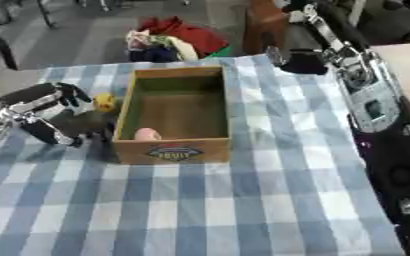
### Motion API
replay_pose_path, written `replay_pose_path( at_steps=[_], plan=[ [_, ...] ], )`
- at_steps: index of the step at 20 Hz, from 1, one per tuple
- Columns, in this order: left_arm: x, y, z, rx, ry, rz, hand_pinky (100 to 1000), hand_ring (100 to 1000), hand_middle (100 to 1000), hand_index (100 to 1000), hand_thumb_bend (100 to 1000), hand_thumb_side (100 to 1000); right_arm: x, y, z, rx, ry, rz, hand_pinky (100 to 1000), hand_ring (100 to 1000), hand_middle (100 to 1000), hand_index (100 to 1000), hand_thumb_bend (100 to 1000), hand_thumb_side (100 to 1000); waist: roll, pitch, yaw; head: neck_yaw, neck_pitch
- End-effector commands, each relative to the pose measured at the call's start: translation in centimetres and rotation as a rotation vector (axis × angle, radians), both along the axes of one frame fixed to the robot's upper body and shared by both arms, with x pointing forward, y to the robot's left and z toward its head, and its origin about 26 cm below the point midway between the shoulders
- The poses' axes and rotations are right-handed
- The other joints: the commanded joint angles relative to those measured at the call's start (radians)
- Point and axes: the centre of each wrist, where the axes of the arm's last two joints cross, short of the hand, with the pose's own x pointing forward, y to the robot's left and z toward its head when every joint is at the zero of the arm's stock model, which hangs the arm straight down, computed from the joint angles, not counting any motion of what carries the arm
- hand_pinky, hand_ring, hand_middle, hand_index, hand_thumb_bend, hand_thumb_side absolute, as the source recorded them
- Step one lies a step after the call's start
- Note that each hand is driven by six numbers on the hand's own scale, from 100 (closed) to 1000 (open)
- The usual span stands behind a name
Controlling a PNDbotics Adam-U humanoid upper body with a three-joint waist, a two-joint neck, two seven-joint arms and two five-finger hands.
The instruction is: Pick up objects on the table and place them in the box.
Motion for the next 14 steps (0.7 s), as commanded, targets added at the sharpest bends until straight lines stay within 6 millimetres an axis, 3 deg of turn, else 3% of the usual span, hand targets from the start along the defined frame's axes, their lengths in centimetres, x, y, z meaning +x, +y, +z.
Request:
replay_pose_path(
  at_steps=[1,5,8,9,11,14],
  plan=[
    [0.6,0.3,1.0,0.04,-0.001,0.038,728,671,692,807,538,100,-0.3,-0.6,1.7,0.002,-0.028,0.006,800,942,825,914,100,211,-0.004,-0.016,0.0,0.002,0.007],
    [0.9,0.2,-0.2,0.05,-0.022,0.098,701,598,597,747,496,100,-0.3,-0.6,1.6,0.001,-0.019,0.009,800,942,824,915,100,218,-0.004,-0.016,-0.002,0.002,0.007],
    [1.1,0.3,-0.8,0.056,-0.063,0.127,670,523,504,659,399,100,-0.3,-0.6,1.5,-0.001,-0.015,0.011,800,942,824,915,100,220,-0.004,-0.016,-0.004,0.001,0.007],
    [1.1,0.3,-0.9,0.055,-0.082,0.135,651,475,449,601,330,100,-0.4,-0.6,1.5,-0.001,-0.014,0.011,800,942,823,914,100,222,-0.004,-0.016,-0.004,0.0,0.007],
    [1.2,0.5,-0.8,0.044,-0.123,0.151,638,440,403,552,251,100,-0.4,-0.6,1.5,-0.001,-0.014,0.013,800,941,816,912,100,221,-0.004,-0.016,-0.003,0.0,0.007],
    [1.3,1.2,0.3,0.005,-0.195,0.178,635,423,377,525,209,100,-0.4,-0.6,1.5,-0.008,-0.014,0.02,799,937,798,908,100,224,-0.003,-0.017,-0.005,0.002,0.008]
  ],
)
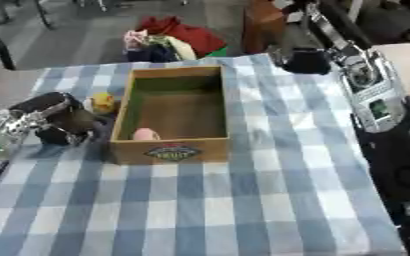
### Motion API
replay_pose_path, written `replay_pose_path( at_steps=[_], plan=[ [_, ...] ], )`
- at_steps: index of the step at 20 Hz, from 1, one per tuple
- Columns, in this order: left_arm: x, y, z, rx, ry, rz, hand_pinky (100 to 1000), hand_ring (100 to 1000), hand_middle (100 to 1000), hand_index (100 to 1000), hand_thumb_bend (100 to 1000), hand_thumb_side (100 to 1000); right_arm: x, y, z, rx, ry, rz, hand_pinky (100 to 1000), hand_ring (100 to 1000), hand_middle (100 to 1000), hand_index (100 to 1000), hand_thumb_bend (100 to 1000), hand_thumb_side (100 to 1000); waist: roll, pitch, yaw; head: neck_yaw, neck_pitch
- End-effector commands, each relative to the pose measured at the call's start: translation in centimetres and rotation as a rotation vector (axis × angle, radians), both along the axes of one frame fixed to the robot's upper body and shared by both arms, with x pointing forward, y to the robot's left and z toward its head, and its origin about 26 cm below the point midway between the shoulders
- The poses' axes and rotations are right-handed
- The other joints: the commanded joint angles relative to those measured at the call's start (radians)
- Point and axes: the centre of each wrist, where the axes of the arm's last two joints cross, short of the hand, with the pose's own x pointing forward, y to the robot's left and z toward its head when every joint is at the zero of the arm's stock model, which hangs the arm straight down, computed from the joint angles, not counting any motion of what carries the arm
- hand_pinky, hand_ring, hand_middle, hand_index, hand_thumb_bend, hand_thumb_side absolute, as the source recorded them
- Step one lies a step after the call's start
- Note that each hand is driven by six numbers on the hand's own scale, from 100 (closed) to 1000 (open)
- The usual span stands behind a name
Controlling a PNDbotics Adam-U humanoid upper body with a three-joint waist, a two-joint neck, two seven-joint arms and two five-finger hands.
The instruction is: Pick up objects on the table and place them in the box.
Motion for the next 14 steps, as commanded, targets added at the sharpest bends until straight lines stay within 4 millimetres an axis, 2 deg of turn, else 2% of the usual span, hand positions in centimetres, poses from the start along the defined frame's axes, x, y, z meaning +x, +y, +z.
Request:
replay_pose_path(
  at_steps=[1,5,7,11,14],
  plan=[
    [0.6,1.4,3.2,-0.02,-0.127,0.032,637,426,378,526,211,100,-0.2,-0.4,1.6,-0.011,-0.042,0.009,798,934,789,901,100,225,0.0,-0.018,-0.002,0.003,0.007],
    [0.7,2.4,6.3,-0.031,-0.206,0.031,640,430,380,525,224,100,-0.1,-0.1,1.2,-0.037,-0.026,0.019,793,913,745,850,100,215,0.005,-0.022,-0.006,0.004,0.008],
    [0.9,2.3,7.9,-0.035,-0.243,0.016,639,439,383,528,233,100,0.0,0.3,0.7,-0.074,-0.016,0.032,794,908,726,837,100,207,0.007,-0.025,-0.007,0.003,0.008],
    [1.4,0.3,10.0,-0.03,-0.279,-0.056,638,445,388,532,243,100,0.2,1.2,-0.3,-0.16,0.001,0.078,792,901,715,830,100,200,0.011,-0.028,-0.013,0.007,0.008],
    [2.0,-2.3,10.6,-0.03,-0.28,-0.138,641,454,396,540,250,100,0.3,2.2,-1.0,-0.213,0.009,0.128,792,905,727,831,100,198,0.013,-0.027,-0.024,0.013,0.006]
  ],
)
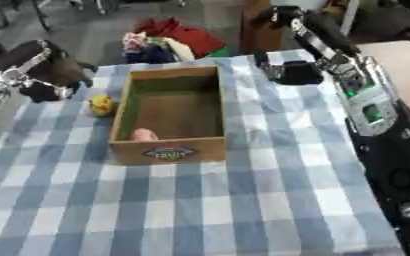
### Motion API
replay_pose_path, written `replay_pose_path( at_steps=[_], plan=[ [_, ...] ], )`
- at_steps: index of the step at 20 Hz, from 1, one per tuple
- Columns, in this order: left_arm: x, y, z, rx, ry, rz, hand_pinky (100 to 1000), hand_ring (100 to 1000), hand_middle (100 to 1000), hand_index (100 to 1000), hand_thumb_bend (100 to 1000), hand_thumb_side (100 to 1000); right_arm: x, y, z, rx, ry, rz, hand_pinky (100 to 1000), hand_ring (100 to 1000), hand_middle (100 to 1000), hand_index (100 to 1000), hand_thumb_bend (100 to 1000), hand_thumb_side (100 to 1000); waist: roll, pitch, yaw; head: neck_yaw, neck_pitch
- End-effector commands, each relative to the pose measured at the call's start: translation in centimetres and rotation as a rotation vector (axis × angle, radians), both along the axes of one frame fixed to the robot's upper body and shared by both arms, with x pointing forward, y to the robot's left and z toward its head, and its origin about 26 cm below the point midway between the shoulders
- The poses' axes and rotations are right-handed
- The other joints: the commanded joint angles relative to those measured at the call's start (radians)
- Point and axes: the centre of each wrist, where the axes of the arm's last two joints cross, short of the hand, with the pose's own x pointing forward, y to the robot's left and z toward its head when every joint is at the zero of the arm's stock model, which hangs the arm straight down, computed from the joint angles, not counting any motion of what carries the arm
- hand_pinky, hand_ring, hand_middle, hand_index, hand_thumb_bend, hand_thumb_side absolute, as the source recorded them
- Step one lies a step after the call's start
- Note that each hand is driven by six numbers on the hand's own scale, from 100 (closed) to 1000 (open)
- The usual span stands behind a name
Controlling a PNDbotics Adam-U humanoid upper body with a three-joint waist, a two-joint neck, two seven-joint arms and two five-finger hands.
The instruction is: Pick up objects on the table and place them in the box.
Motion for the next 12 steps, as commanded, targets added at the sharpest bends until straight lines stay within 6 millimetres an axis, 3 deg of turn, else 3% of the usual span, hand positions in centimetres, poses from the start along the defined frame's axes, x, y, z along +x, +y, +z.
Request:
replay_pose_path(
  at_steps=[1,6,12],
  plan=[
    [0.4,-1.9,2.3,0.018,-0.044,-0.071,641,454,396,540,250,100,0.2,0.9,0.5,-0.054,-0.023,0.048,792,905,727,831,100,198,-0.002,-0.016,-0.004,0.008,-0.001],
    [0.9,-6.9,1.4,0.024,0.0,-0.228,654,477,416,562,252,100,0.2,2.6,-0.2,-0.101,-0.013,0.123,795,908,730,836,100,198,0.002,-0.011,-0.033,0.018,-0.004],
    [1.0,-9.4,0.0,0.083,0.074,-0.328,679,534,487,638,279,100,0.3,3.1,-0.8,-0.131,0.0,0.149,803,913,741,844,100,199,0.004,-0.011,-0.051,0.025,-0.005]
  ],
)
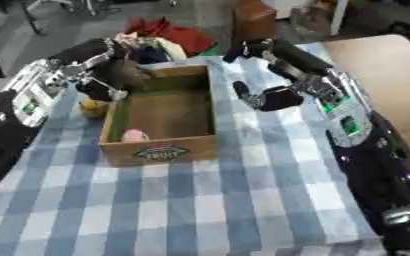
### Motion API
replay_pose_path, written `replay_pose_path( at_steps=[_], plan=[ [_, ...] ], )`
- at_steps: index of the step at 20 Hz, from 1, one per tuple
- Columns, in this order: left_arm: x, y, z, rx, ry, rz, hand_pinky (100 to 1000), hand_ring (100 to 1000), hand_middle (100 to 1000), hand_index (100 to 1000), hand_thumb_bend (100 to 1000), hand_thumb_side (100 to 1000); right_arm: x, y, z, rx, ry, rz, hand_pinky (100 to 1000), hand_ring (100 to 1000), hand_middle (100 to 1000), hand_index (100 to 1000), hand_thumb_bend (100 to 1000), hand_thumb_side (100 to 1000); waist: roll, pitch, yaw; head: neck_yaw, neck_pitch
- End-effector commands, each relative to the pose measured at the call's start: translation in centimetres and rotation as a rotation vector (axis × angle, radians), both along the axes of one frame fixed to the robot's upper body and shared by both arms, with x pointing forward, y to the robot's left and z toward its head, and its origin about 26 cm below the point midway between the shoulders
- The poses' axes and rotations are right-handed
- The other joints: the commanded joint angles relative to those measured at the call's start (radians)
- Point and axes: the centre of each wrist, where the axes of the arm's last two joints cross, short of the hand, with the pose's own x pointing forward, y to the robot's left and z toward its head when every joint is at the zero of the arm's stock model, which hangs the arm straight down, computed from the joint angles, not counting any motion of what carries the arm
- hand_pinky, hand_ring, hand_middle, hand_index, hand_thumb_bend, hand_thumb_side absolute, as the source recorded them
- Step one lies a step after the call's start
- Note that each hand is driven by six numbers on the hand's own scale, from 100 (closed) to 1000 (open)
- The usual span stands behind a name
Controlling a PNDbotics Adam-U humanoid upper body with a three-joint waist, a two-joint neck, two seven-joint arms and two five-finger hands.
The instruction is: Pick up objects on the table and place them in the box.
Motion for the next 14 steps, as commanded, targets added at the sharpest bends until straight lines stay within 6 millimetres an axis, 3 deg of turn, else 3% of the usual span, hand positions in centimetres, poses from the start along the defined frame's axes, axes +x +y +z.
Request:
replay_pose_path(
  at_steps=[1,2,4,5,6,7,8,10,14],
  plan=[
    [0.3,-0.4,1.1,0.053,0.0,-0.034,679,534,487,638,279,100,0.1,0.4,1.0,-0.02,-0.028,0.018,803,913,741,844,100,199,-0.003,-0.014,-0.003,0.006,-0.005],
    [0.3,-0.3,0.8,0.068,0.018,-0.037,700,602,572,733,324,100,0.1,0.4,0.9,-0.024,-0.026,0.02,807,916,746,848,100,199,-0.003,-0.014,-0.004,0.006,-0.006],
    [0.4,-0.2,0.4,0.096,0.054,-0.041,703,611,584,744,327,100,0.1,0.4,0.8,-0.03,-0.023,0.023,807,916,746,848,100,199,-0.003,-0.014,-0.004,0.004,-0.008],
    [0.4,-0.2,0.3,0.105,0.066,-0.041,742,703,732,839,423,100,0.1,0.4,0.8,-0.032,-0.022,0.024,809,918,749,850,100,199,-0.003,-0.014,-0.004,0.004,-0.008],
    [0.4,0.1,0.1,0.124,0.085,-0.031,766,742,783,869,494,209,0.1,0.4,0.8,-0.033,-0.022,0.025,810,919,750,851,100,199,-0.003,-0.015,-0.004,0.003,-0.008],
    [0.5,0.1,0.0,0.143,0.099,-0.023,766,742,783,869,494,209,0.2,0.4,0.8,-0.033,-0.021,0.025,810,919,750,851,100,199,-0.004,-0.015,-0.003,0.003,-0.008],
    [0.5,0.2,0.1,0.155,0.107,-0.016,786,776,831,892,552,322,0.2,0.4,0.8,-0.033,-0.021,0.025,810,917,749,850,100,199,-0.004,-0.015,-0.002,0.002,-0.009],
    [0.5,0.3,0.3,0.157,0.108,-0.003,797,798,860,905,576,399,0.2,0.3,0.9,-0.028,-0.023,0.023,809,939,748,849,100,199,-0.005,-0.014,-0.001,0.001,-0.01],
    [0.4,0.9,1.3,0.1,0.068,0.036,775,760,818,886,516,361,0.2,0.1,1.1,-0.016,-0.028,0.013,808,949,746,849,100,199,-0.009,-0.014,0.0,-0.002,-0.011]
  ],
)
